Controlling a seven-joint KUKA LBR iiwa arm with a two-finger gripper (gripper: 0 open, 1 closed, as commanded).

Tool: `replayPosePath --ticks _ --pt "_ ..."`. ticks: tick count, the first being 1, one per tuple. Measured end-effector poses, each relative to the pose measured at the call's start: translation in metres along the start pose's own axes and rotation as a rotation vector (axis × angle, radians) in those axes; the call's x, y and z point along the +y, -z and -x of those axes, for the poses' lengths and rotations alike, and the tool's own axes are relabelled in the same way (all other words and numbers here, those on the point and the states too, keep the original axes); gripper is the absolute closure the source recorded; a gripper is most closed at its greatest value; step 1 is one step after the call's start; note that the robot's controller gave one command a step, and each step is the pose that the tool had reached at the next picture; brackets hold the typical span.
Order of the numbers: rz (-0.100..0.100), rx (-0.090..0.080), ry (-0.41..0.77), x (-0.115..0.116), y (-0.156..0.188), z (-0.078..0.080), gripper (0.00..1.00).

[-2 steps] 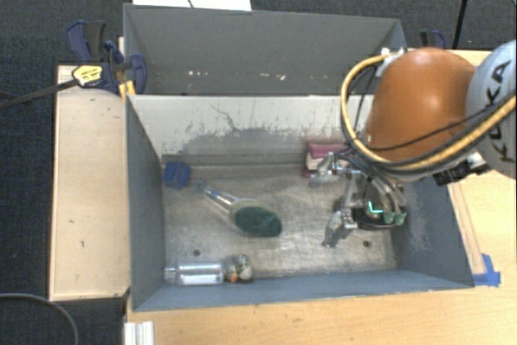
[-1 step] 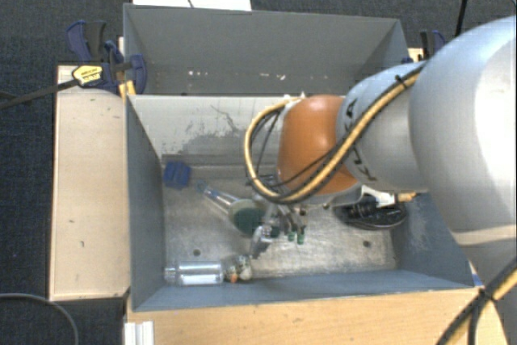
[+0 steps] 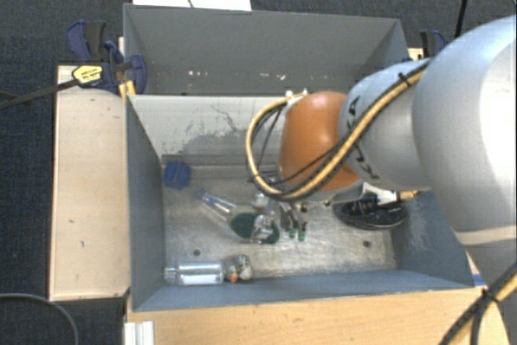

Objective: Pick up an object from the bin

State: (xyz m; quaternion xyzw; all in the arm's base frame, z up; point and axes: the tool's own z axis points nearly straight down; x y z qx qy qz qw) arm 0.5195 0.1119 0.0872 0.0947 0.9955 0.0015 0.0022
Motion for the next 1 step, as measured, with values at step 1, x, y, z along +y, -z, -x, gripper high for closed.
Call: replayPosePath --ticks 1 --pt "0.001 -0.004 0.071 -0.0067 0.1465 -0.0109 1.0"
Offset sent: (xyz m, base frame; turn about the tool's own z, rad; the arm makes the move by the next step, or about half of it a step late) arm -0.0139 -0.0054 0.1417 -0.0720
